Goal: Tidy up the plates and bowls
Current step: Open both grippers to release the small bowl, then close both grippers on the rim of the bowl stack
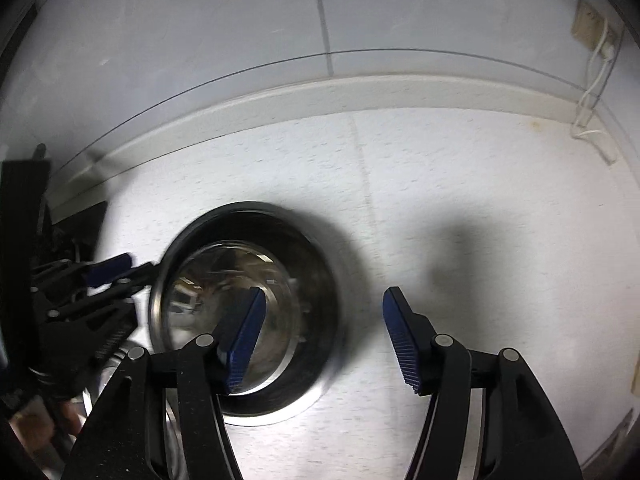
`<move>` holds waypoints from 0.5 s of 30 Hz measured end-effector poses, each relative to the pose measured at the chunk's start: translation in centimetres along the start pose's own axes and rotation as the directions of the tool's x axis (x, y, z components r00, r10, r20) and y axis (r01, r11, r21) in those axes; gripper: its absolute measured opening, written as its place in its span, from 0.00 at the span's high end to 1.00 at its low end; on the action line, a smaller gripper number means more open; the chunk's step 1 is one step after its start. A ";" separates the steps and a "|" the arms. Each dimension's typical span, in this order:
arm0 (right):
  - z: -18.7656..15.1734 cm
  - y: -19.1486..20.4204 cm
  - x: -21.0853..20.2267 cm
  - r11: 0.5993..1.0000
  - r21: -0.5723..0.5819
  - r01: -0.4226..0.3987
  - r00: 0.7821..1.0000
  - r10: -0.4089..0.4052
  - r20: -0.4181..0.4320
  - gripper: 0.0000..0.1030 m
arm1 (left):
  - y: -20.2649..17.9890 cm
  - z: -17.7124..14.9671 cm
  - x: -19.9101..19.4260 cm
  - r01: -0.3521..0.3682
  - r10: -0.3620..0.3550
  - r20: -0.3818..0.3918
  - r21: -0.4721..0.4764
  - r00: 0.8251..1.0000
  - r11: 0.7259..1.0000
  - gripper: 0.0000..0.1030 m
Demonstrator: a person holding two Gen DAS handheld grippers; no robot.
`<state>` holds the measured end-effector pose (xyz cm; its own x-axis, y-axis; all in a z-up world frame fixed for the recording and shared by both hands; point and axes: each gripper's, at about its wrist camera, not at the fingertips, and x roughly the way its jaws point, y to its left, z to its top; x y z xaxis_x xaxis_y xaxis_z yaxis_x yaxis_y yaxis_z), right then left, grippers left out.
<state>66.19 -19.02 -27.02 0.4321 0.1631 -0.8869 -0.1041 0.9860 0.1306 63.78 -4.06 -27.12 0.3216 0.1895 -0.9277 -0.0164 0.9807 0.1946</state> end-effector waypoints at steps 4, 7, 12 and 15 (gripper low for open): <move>-0.9 -1.6 0.5 0.999 0.027 0.022 1.000 -0.022 -0.015 0.46 | 1.1 -0.9 0.4 0.005 -0.005 -0.017 -0.016 1.000 1.000 0.78; -1.7 -2.7 1.0 0.999 0.046 0.025 0.999 -0.023 -0.038 0.46 | 1.8 -1.9 1.4 -0.001 0.000 -0.049 -0.028 0.999 1.000 0.78; -2.7 -3.2 1.9 0.998 0.056 0.028 0.998 -0.024 -0.061 0.46 | 2.5 -3.0 3.2 0.006 -0.013 -0.101 -0.064 0.995 0.998 0.78; -2.9 -3.3 2.4 0.998 0.055 0.031 0.997 -0.028 -0.068 0.46 | 2.5 -3.2 3.9 0.010 -0.018 -0.115 -0.073 0.993 0.997 0.77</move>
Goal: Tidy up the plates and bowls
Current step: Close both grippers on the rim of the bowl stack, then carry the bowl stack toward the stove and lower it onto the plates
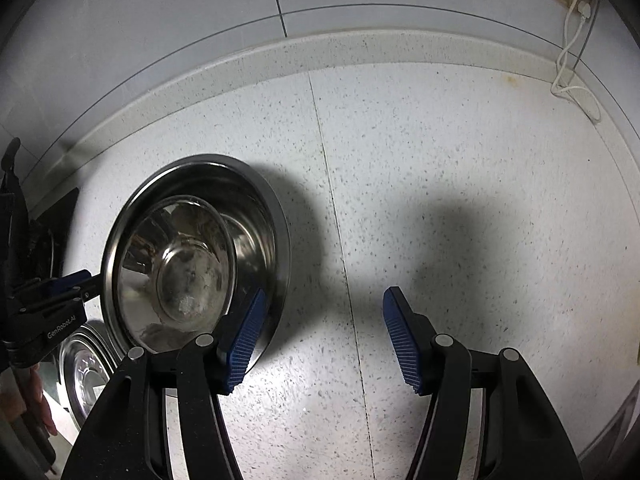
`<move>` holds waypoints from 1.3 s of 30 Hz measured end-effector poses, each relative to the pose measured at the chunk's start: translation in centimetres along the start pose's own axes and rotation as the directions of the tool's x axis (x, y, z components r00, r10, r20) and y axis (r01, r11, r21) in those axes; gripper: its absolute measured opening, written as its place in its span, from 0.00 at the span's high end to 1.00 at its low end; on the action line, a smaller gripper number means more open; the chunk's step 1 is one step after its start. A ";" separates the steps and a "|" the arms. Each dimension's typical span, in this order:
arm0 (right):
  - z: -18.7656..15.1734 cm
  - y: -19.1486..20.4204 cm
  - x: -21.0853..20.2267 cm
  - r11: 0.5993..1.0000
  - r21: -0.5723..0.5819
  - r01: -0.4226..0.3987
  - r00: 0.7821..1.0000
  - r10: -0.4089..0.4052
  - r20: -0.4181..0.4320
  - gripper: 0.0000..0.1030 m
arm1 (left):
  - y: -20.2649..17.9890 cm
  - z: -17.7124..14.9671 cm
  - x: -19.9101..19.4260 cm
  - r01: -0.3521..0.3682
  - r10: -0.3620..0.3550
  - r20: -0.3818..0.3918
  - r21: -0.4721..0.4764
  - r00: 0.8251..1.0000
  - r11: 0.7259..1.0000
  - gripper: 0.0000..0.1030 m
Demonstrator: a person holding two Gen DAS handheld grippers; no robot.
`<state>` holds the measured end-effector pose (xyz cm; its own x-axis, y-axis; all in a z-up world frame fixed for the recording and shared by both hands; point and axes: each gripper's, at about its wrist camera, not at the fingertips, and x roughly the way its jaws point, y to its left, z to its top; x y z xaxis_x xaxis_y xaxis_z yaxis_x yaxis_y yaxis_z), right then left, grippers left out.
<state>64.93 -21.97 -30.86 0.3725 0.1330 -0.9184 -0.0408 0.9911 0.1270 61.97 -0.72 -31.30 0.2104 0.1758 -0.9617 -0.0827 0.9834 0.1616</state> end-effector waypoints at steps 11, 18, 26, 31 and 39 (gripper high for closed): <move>0.3 0.5 1.9 0.999 0.024 -0.037 0.998 0.038 -0.043 0.61 | 1.3 1.5 2.4 0.034 -0.038 -0.045 -0.093 0.998 0.995 0.79; 0.2 1.8 2.3 0.996 0.007 -0.085 0.994 0.085 -0.065 0.89 | 1.9 2.0 4.1 0.049 -0.059 -0.085 -0.111 0.995 0.993 0.98; 0.0 1.9 2.2 0.995 0.003 -0.096 0.993 0.096 -0.075 0.89 | 0.5 2.1 3.7 0.067 -0.073 -0.070 -0.092 0.995 0.994 1.00; 0.0 1.8 2.1 0.995 0.005 -0.103 0.992 0.103 -0.078 0.89 | 0.4 2.8 3.8 0.099 -0.108 -0.077 -0.118 0.991 0.988 1.00; 0.0 1.6 2.2 0.994 0.016 -0.109 0.991 0.110 -0.079 0.89 | 2.9 3.4 3.4 0.207 -0.227 -0.075 -0.209 0.971 0.956 0.98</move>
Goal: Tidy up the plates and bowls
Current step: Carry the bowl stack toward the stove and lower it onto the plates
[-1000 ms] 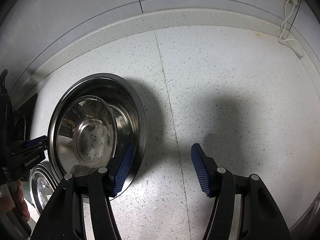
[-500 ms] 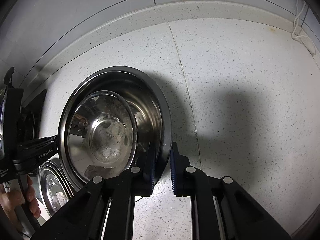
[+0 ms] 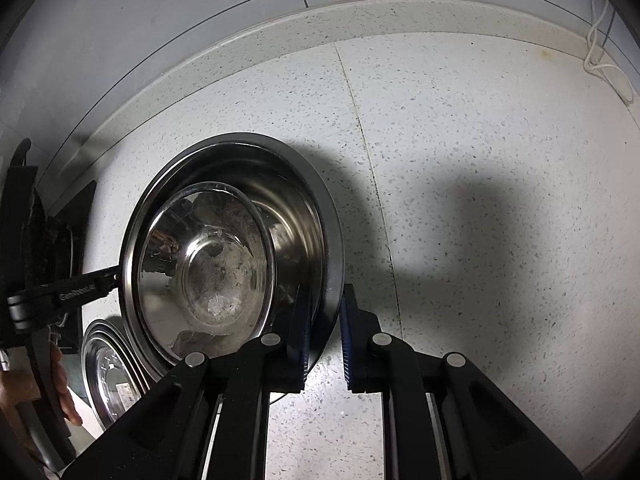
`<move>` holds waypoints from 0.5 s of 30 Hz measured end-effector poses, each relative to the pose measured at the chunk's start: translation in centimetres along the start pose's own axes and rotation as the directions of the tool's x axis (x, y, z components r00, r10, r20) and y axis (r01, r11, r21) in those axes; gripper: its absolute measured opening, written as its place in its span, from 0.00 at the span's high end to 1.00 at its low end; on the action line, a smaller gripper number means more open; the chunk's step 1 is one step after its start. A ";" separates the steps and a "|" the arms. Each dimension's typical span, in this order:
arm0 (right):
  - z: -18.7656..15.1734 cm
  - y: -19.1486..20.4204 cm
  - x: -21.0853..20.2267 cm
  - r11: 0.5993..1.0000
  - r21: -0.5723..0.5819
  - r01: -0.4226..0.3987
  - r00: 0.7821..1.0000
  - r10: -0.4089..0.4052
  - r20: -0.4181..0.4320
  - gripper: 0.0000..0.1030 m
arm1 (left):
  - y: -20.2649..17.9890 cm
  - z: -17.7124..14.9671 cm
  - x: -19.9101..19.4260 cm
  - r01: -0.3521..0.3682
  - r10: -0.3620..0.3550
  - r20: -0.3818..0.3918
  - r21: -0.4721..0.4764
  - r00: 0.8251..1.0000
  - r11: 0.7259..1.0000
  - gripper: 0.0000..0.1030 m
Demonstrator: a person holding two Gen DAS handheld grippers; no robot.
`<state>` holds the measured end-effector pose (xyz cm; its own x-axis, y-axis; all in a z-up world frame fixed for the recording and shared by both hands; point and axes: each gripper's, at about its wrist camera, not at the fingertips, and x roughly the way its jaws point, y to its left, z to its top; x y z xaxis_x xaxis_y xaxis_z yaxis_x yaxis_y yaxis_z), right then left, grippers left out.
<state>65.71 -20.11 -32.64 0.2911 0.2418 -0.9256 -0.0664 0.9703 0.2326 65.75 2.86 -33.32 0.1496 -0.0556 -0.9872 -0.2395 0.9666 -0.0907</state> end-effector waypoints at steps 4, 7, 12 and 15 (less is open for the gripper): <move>0.1 0.0 0.0 1.000 -0.004 0.005 1.000 -0.005 0.000 0.88 | -0.1 0.0 -0.5 -0.003 0.003 0.006 0.002 1.000 1.000 0.98; 0.1 -0.1 0.1 1.000 0.000 0.001 1.000 -0.001 -0.002 0.88 | 0.0 0.3 -0.9 0.009 -0.009 0.006 -0.008 1.000 1.000 0.97; 0.0 0.0 0.0 1.000 -0.010 0.009 1.000 -0.009 -0.005 0.87 | 0.6 -0.3 -3.1 0.031 -0.031 0.043 -0.009 0.999 0.999 0.81; 0.0 0.0 0.0 1.000 -0.002 0.009 1.000 -0.009 -0.002 0.87 | 0.2 -0.9 -4.1 0.029 -0.029 0.054 0.001 0.998 1.000 0.79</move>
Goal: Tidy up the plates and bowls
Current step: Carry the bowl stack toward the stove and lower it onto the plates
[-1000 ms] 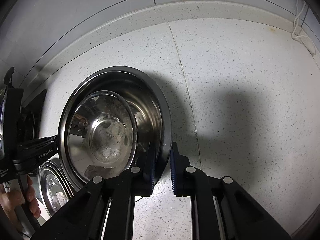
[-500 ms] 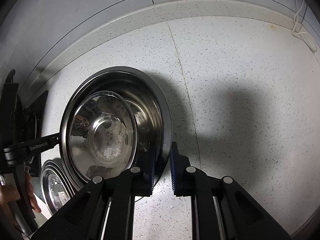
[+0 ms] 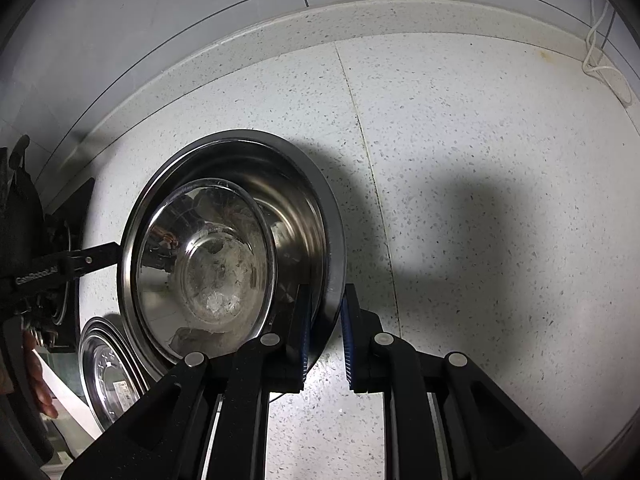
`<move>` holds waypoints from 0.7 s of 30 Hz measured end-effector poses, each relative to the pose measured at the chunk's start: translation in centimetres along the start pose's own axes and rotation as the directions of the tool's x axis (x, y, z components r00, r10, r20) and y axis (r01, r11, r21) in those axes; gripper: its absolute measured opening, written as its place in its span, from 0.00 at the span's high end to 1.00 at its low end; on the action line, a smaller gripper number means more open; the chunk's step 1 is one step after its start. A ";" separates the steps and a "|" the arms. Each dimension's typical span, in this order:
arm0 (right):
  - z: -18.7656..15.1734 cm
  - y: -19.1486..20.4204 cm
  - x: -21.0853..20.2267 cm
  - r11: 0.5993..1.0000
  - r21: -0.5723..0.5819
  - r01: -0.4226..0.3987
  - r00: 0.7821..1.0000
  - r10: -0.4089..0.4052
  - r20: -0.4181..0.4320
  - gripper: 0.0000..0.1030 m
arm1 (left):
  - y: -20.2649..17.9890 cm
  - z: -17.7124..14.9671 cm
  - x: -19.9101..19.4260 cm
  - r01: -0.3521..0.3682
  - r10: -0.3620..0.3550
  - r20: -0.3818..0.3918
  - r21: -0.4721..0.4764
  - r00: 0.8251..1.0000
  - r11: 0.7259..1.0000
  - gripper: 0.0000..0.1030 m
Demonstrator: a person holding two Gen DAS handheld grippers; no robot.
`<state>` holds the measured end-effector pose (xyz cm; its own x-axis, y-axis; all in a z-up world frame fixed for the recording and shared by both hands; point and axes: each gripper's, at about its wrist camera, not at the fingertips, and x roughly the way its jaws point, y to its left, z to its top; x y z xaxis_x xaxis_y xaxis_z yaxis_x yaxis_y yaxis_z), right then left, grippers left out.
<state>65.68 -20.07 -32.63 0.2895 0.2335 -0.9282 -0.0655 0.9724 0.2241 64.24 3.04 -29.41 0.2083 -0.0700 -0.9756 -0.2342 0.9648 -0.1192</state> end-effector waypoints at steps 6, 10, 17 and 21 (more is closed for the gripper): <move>0.1 -0.2 -0.3 1.000 0.009 0.003 1.000 -0.003 0.008 0.79 | -1.1 -0.7 -1.4 0.027 -0.027 0.001 0.008 1.000 1.000 0.73; 0.0 -0.3 -0.5 1.000 0.011 0.007 1.000 -0.007 0.013 0.73 | -1.6 -0.7 -1.1 0.037 -0.037 -0.005 0.011 0.999 0.999 0.73; -0.3 -0.5 -0.4 1.000 0.019 0.008 1.000 -0.008 0.010 0.69 | -2.6 -1.1 1.1 0.065 -0.065 -0.029 -0.010 0.997 0.998 0.75; -0.5 -0.4 -0.6 1.000 0.008 0.013 1.000 -0.013 0.016 0.88 | -3.0 -1.3 1.4 0.024 -0.024 -0.016 0.012 1.000 1.000 0.87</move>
<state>65.09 -20.59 -32.35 0.3060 0.2205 -0.9262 -0.0538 0.9753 0.2144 63.99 -0.24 -30.69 0.1984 -0.0973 -0.9753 -0.2179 0.9658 -0.1407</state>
